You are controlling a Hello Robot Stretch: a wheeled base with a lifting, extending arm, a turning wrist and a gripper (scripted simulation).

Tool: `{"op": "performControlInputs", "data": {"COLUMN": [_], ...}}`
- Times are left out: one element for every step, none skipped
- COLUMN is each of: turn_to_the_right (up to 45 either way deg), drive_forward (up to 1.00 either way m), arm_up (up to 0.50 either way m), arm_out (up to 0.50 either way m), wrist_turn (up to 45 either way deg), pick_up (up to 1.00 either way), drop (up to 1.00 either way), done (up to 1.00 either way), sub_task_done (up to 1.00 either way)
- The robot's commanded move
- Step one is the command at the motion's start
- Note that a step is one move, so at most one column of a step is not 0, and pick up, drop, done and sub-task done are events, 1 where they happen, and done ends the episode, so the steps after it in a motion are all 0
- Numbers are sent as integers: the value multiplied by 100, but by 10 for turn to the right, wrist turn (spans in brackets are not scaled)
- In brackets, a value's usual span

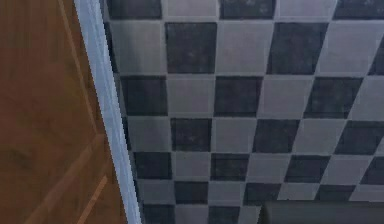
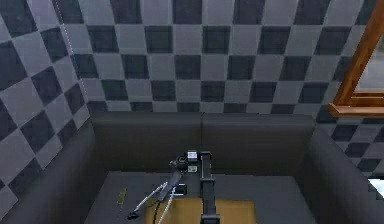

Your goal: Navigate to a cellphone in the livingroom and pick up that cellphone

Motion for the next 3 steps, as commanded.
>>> {"op": "performControlInputs", "data": {"turn_to_the_right": [0,0,0], "drive_forward": [0,0,0], "arm_up": [0,0,0], "arm_out": [0,0,0], "wrist_turn": [450,450,450], "pick_up": [0,0,0], "drop": [0,0,0], "done": [0,0,0], "sub_task_done": [0,0,0]}}
